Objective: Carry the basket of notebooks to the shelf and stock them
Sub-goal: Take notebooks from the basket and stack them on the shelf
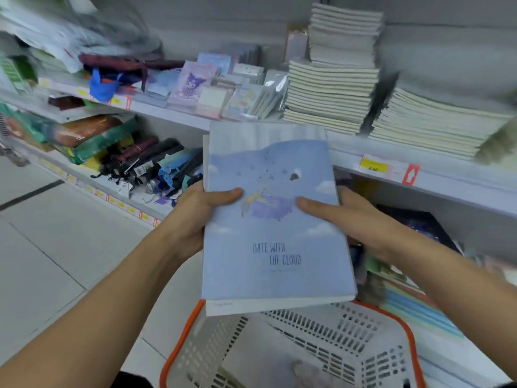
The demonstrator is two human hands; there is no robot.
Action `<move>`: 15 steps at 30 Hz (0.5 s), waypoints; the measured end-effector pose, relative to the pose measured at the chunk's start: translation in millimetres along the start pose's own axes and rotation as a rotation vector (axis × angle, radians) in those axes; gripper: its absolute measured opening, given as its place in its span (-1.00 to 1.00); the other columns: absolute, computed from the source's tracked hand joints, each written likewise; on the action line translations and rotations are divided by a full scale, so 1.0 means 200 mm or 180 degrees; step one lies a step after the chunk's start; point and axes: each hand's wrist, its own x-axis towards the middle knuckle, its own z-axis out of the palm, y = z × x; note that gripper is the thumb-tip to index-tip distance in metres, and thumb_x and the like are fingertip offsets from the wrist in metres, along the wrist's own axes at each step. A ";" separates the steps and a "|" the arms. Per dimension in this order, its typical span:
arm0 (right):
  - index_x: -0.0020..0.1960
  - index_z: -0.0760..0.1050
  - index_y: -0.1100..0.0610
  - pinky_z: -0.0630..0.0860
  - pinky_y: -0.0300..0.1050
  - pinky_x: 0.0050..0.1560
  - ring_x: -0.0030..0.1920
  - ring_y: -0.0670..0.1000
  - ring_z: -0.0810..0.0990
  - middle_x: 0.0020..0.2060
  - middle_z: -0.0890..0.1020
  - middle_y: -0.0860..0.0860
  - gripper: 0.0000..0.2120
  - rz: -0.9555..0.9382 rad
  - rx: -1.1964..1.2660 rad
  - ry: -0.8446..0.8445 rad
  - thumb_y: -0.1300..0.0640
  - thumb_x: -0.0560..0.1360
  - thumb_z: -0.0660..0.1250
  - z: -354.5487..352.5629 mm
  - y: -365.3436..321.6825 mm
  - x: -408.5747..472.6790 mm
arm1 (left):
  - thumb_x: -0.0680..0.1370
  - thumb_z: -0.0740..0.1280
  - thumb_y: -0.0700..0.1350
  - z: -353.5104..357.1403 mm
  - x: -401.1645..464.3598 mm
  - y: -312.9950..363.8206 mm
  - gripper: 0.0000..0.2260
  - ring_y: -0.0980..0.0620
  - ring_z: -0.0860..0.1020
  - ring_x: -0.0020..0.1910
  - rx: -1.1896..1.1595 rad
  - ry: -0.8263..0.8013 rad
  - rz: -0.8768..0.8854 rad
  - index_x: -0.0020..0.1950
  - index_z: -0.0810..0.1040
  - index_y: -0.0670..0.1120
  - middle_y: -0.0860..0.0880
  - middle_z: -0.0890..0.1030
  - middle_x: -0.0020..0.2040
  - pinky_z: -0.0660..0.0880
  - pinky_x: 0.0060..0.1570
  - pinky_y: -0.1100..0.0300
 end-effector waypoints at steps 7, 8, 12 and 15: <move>0.23 0.56 0.21 0.64 0.05 -0.04 0.00 0.14 0.70 0.07 0.71 0.13 -0.75 -0.0867 0.1828 0.1256 0.23 0.56 0.32 -0.44 0.02 -0.12 | 0.55 0.37 -0.13 0.61 0.16 0.15 -0.77 -0.11 0.70 -0.14 0.0480 -0.0177 0.0398 0.21 0.54 -0.09 -0.12 0.69 0.06 0.65 -0.18 0.00; 0.24 0.54 0.21 0.65 0.03 -0.03 0.00 0.11 0.70 0.08 0.71 0.11 -0.75 -0.1011 0.1868 0.1559 0.25 0.58 0.31 -0.55 0.01 -0.11 | 0.55 0.37 -0.03 0.72 0.18 0.17 -0.77 -0.07 0.70 -0.17 0.0979 -0.0275 0.0416 0.19 0.52 -0.02 -0.08 0.70 0.03 0.65 -0.22 0.02; 0.28 0.50 0.17 0.68 0.00 -0.09 -0.07 0.05 0.72 0.07 0.70 0.08 -0.75 -0.1041 0.2064 0.2134 0.24 0.62 0.27 -0.97 -0.01 -0.10 | 0.62 0.26 0.04 1.10 0.36 0.20 -0.81 0.11 0.34 -0.63 0.1716 -0.0750 0.0540 0.16 0.52 -0.02 0.00 0.60 -0.27 0.27 -0.63 0.32; 0.27 0.54 0.25 0.63 -0.13 -0.33 -0.16 0.04 0.73 0.02 0.72 0.12 -0.72 -0.0719 0.2410 0.1902 0.22 0.57 0.33 -1.16 0.00 -0.07 | 0.64 0.25 -0.15 1.31 0.56 0.23 -0.92 0.14 0.13 -0.60 0.0971 -0.0741 0.0195 0.09 0.43 -0.14 -0.09 0.51 -0.21 0.08 -0.66 0.42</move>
